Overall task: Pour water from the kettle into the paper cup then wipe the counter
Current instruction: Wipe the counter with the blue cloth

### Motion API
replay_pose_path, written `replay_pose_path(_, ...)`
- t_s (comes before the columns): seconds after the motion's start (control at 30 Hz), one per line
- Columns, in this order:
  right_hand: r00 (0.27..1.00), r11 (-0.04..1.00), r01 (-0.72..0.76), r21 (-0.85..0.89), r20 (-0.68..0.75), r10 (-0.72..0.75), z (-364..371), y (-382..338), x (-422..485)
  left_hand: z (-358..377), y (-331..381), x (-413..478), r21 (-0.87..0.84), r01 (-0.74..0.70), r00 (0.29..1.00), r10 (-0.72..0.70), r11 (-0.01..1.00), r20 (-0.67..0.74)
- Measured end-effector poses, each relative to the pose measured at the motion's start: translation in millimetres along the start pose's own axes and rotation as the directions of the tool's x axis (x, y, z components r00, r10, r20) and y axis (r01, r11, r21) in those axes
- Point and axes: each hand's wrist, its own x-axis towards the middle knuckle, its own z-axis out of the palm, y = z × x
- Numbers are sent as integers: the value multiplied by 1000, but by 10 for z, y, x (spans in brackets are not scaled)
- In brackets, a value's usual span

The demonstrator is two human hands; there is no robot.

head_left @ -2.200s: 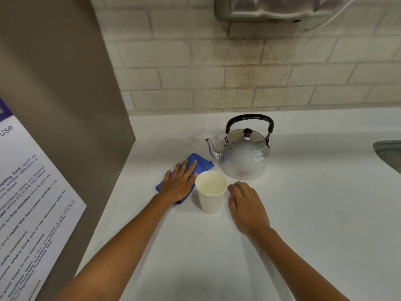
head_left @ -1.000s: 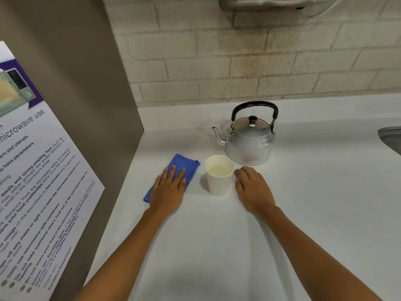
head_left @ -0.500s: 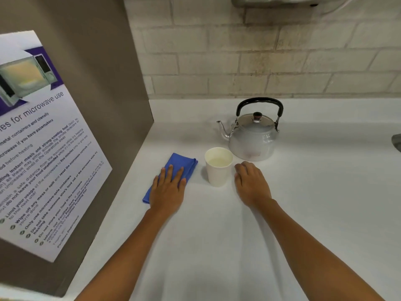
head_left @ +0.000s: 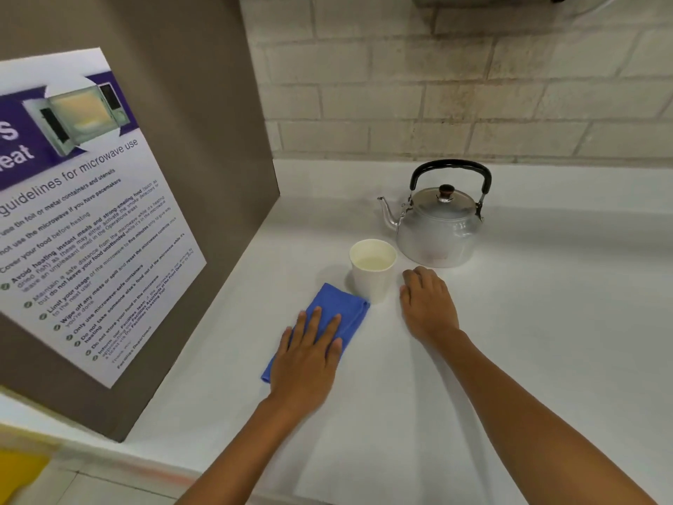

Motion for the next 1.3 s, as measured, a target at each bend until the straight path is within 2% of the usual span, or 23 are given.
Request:
replay_pose_path(0.13,1000,1000,-3,10,-6,3,-9,-11,-9,-42,-177,-59,-5,162,985,-162,987,-55)
replay_pose_path(0.2,1000,1000,1,3,-5,-1,-1,-6,-7,24,-64,-130,11,183,981,-182,983,-62)
replay_pose_path(0.27,1000,1000,4,2,-4,-4,3,1,3,103,141,-196,-8,165,984,-166,986,-63)
replay_pose_path(0.33,1000,1000,-4,19,2,4,3,7,21,135,385,-266,22,93,994,-92,995,-56)
replay_pose_path(0.43,999,996,-21,81,37,18,-29,16,39,101,742,-301,94,-16,988,30,995,-151)
replay_pose_path(0.53,994,977,-53,208,109,30,-115,54,52,157,955,-272,71,-95,989,103,993,-110)
replay_pose_path(0.63,981,907,-169,385,156,116,-272,54,9,181,1108,-252,36,-75,989,79,997,-126)
replay_pose_path(0.77,978,898,-176,403,-31,206,-451,-109,-228,223,1114,-167,-175,-97,995,98,980,-3)
replay_pose_path(0.8,977,904,-160,395,-66,202,-480,-192,-331,193,1059,-158,-285,-79,997,77,955,-19)
replay_pose_path(0.87,984,919,-131,372,-62,165,-488,-381,-544,40,903,-137,-538,-53,987,-38,841,-156)
replay_pose_path(0.9,990,937,-124,328,-24,139,-458,-477,-643,-26,807,-111,-565,-57,968,-93,823,-233)
replay_pose_path(0.93,992,953,-128,274,38,123,-408,-574,-729,-64,697,-63,-543,-61,941,-134,837,-312)
replay_pose_path(1.0,971,969,-176,173,191,142,-279,-749,-874,-124,486,83,-469,-31,908,-172,882,-383)
replay_pose_path(1.07,957,979,-186,86,240,161,-161,-868,-958,-143,326,257,-334,18,938,-132,942,-322)
replay_pose_path(1.17,965,989,-144,26,227,134,-89,-848,-1017,-41,170,438,-120,39,990,-55,992,-130)
replay_pose_path(1.3,975,993,-109,-37,191,114,-117,-489,-987,47,97,509,-23,49,995,-51,999,-89)
